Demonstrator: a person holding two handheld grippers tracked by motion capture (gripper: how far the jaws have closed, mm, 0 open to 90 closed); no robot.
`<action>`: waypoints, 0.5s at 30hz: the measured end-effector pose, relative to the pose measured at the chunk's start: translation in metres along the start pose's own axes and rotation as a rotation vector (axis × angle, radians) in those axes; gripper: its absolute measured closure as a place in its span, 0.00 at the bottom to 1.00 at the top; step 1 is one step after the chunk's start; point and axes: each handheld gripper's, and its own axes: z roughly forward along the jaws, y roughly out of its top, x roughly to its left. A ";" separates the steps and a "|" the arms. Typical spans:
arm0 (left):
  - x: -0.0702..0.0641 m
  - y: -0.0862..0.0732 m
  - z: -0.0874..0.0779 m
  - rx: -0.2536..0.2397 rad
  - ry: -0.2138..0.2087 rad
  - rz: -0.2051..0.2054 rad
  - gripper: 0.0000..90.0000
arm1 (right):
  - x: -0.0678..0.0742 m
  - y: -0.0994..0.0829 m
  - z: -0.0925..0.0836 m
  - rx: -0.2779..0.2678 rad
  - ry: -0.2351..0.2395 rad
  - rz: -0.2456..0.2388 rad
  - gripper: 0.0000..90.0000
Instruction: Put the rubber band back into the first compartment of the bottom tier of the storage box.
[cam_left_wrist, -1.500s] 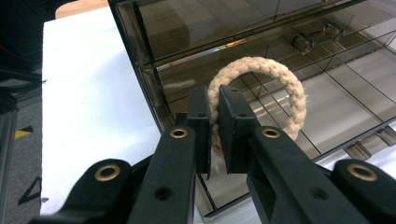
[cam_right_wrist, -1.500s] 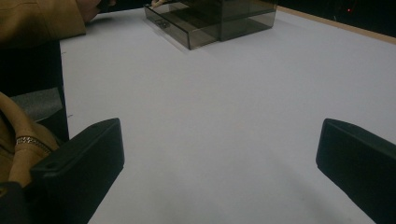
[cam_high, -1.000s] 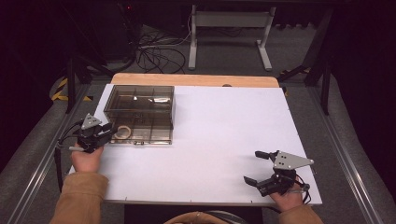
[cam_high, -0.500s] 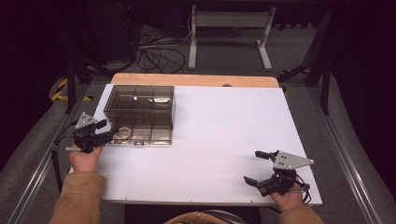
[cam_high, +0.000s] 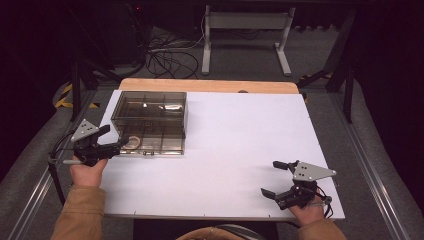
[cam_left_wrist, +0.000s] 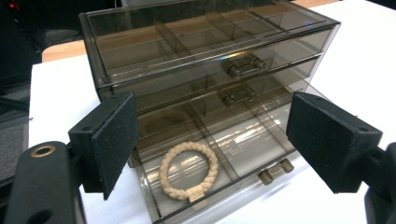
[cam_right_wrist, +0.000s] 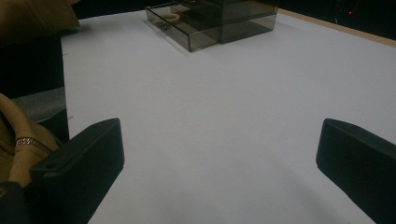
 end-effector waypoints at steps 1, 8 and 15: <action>-0.001 0.001 -0.001 -0.003 0.000 0.003 0.19 | 0.000 0.000 0.000 0.000 0.000 -0.001 0.02; -0.012 0.006 -0.006 -0.015 -0.026 0.030 0.17 | 0.000 0.000 -0.001 -0.003 -0.001 -0.002 0.02; -0.031 0.006 -0.016 -0.039 -0.083 0.066 0.16 | 0.000 0.001 -0.001 -0.005 0.001 -0.003 0.02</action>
